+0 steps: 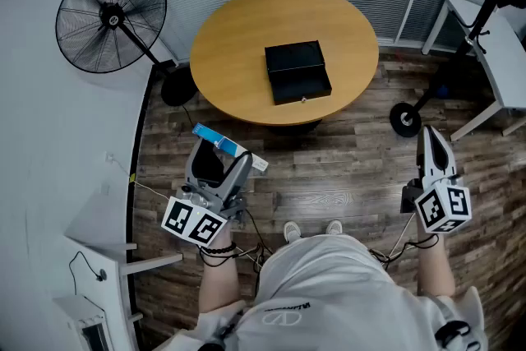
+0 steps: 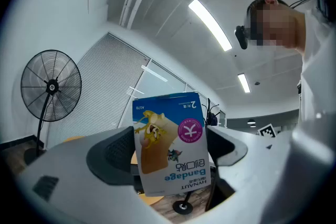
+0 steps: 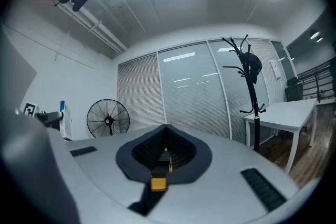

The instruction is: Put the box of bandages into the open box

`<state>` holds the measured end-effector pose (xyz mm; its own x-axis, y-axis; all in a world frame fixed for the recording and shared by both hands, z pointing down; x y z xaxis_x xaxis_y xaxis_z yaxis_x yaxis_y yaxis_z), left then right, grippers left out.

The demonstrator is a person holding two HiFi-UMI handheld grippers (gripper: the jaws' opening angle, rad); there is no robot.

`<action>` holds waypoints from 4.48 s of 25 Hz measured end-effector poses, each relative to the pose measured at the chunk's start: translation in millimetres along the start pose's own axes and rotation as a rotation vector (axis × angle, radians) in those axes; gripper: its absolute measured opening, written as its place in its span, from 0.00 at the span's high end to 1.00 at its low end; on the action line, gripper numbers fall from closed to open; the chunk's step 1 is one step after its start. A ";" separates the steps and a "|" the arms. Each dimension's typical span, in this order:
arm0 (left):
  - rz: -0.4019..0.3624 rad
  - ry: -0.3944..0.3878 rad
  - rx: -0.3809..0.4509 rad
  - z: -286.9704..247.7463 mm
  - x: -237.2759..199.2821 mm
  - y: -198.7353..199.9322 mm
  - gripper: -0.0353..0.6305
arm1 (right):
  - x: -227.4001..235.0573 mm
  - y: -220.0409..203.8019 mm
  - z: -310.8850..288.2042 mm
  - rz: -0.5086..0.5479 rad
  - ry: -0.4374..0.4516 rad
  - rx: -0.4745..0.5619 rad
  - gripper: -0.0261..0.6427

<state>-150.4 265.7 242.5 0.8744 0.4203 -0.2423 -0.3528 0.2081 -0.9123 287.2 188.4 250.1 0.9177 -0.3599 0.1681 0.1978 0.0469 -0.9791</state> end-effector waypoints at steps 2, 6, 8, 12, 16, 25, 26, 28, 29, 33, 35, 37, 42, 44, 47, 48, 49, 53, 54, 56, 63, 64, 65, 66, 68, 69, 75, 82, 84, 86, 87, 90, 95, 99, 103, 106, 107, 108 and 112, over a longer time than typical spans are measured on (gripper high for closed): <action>-0.002 -0.002 0.003 -1.9 0.7 1.3 0.30 | 0.7 0.9 -0.8 0.002 0.001 -0.002 0.94; -0.009 -0.005 0.001 -4.7 3.6 1.9 0.30 | 2.3 1.0 -1.6 0.000 0.005 -0.003 0.94; -0.011 -0.006 -0.001 -5.9 5.3 1.4 0.30 | 3.4 0.8 -2.0 -0.001 0.007 -0.003 0.94; -0.011 -0.005 -0.007 -8.9 8.1 -0.6 0.30 | 6.8 -0.2 -3.4 0.001 0.012 -0.007 0.94; -0.013 -0.003 -0.011 -13.4 15.1 -4.5 0.30 | 15.0 -0.8 -1.2 -0.003 0.012 -0.013 0.94; -0.026 0.010 -0.014 -31.0 45.2 -16.0 0.30 | 38.2 -5.7 -6.3 0.003 0.085 -0.049 0.94; -0.028 0.011 -0.015 -33.8 49.3 -17.6 0.30 | 41.5 -5.4 -7.0 0.001 0.089 -0.048 0.94; -0.036 0.016 -0.016 -39.6 57.0 -20.5 0.30 | 48.8 -4.5 -9.3 -0.006 0.098 -0.042 0.94; -0.041 0.019 -0.016 -42.7 60.8 -22.2 0.30 | 52.9 -3.9 -10.7 -0.010 0.103 -0.038 0.94; -0.052 0.028 -0.017 -53.5 76.4 -30.2 0.30 | 70.0 -2.2 -13.4 -0.017 0.118 -0.029 0.94; -0.055 0.032 -0.016 -57.5 83.2 -34.3 0.30 | 76.9 -2.0 -13.8 -0.023 0.126 -0.025 0.94; -0.056 0.037 -0.017 -60.2 89.5 -38.0 0.30 | 82.3 -3.0 -14.5 -0.032 0.135 -0.027 0.94; -0.063 0.047 -0.031 -61.2 99.1 -41.4 0.30 | 86.3 -8.2 -17.8 -0.052 0.158 -0.039 0.94; -0.066 0.053 -0.033 -60.5 96.7 -41.1 0.30 | 84.2 -10.8 -21.2 -0.059 0.164 -0.041 0.94; -0.066 0.060 -0.028 -59.8 89.9 -41.0 0.30 | 78.9 -15.7 -27.6 -0.062 0.172 -0.048 0.94; -0.066 0.061 -0.027 -59.4 87.0 -41.2 0.30 | 76.1 -16.9 -29.8 -0.060 0.175 -0.050 0.94; -0.064 0.062 -0.024 -58.9 83.6 -41.4 0.30 | 73.0 -17.8 -32.2 -0.058 0.178 -0.051 0.94; -0.049 0.063 -0.013 -59.6 62.9 -42.1 0.30 | 59.0 -21.2 -45.9 -0.043 0.183 -0.052 0.94; -0.044 0.061 -0.012 -60.6 56.1 -42.2 0.30 | 54.8 -22.1 -50.5 -0.039 0.182 -0.052 0.94; -0.036 0.057 -0.010 -64.2 41.1 -42.8 0.30 | 46.4 -23.9 -61.3 -0.031 0.178 -0.056 0.94; 0.010 0.030 -0.019 -89.4 -29.6 -43.7 0.30 | 11.5 -37.3 -114.6 -0.005 0.149 -0.084 0.94; 0.014 0.023 -0.022 -92.7 -40.5 -43.6 0.30 | 5.4 -38.9 -122.2 -0.001 0.143 -0.086 0.94; 0.019 0.017 -0.026 -95.9 -51.5 -43.6 0.30 | -0.9 -40.7 -129.8 0.002 0.138 -0.087 0.94; 0.024 0.010 -0.030 -99.2 -62.7 -43.7 0.30 | -7.1 -42.9 -137.5 0.006 0.132 -0.089 0.94; 0.037 -0.009 -0.033 -106.0 -84.6 -43.5 0.30 | -19.6 -48.4 -153.6 0.013 0.122 -0.093 0.94; 0.045 -0.019 -0.034 -109.5 -95.2 -43.3 0.30 | -26.3 -50.9 -161.8 0.015 0.118 -0.095 0.94; 0.095 -0.089 -0.065 -127.2 -143.7 -53.2 0.30 | -62.9 -61.5 -200.5 0.033 0.097 -0.098 0.94; 0.157 -0.137 -0.085 -145.2 -171.2 -69.0 0.30 | -85.1 -71.7 -224.7 0.052 0.085 -0.124 0.94; 0.168 -0.145 -0.094 -151.9 -175.1 -74.6 0.30 | -85.1 -73.7 -231.7 0.054 0.080 -0.131 0.94; 0.178 -0.147 -0.101 -158.4 -178.7 -79.7 0.30 | -84.1 -76.7 -238.7 0.058 0.077 -0.138 0.94; 0.181 -0.146 -0.105 -161.8 -180.4 -82.1 0.30 | -83.3 -79.0 -242.4 0.058 0.078 -0.143 0.94; 0.189 -0.144 -0.119 -176.9 -185.5 -90.2 0.30 | -78.7 -85.9 -258.2 0.060 0.091 -0.160 0.94; 0.183 -0.144 -0.151 -234.0 -189.2 -112.9 0.30 | -50.9 -104.4 -314.0 0.073 0.168 -0.237 0.94; 0.176 -0.147 -0.180 -240.8 -193.6 -122.9 0.30 | -62.2 -121.2 -331.1 0.082 0.247 -0.295 0.94; 0.171 -0.145 -0.199 -237.2 -196.9 -128.7 0.30 | -74.8 -132.0 -336.8 0.073 0.295 -0.312 0.94; 0.174 -0.139 -0.210 -252.5 -195.9 -139.9 0.30 | -68.6 -139.6 -353.0 0.060 0.336 -0.331 0.94; 0.175 -0.135 -0.214 -262.4 -195.0 -146.4 0.30 | -61.8 -142.9 -362.2 0.054 0.351 -0.339 0.94; 0.176 -0.129 -0.218 -272.7 -193.8 -153.3 0.30 | -53.9 -146.3 -371.6 0.045 0.365 -0.346 0.94; 0.177 -0.097 -0.231 -307.5 -187.1 -179.6 0.30 | -22.0 -160.1 -403.2 0.005 0.419 -0.376 0.94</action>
<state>-148.3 -122.0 350.2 0.7667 0.5164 -0.3815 -0.4018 -0.0776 -0.9124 96.5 -186.8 357.1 0.6875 -0.7037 0.1791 -0.0129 -0.2585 -0.9659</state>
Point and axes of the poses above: the fingertips, and each gripper's own axes: z backward along the fingers, x to its right, y out of its top, the point moved 7 cm from there along z, backward along the fingers, and after that the axes turned 7 degrees about x, right-handed, at the moved point
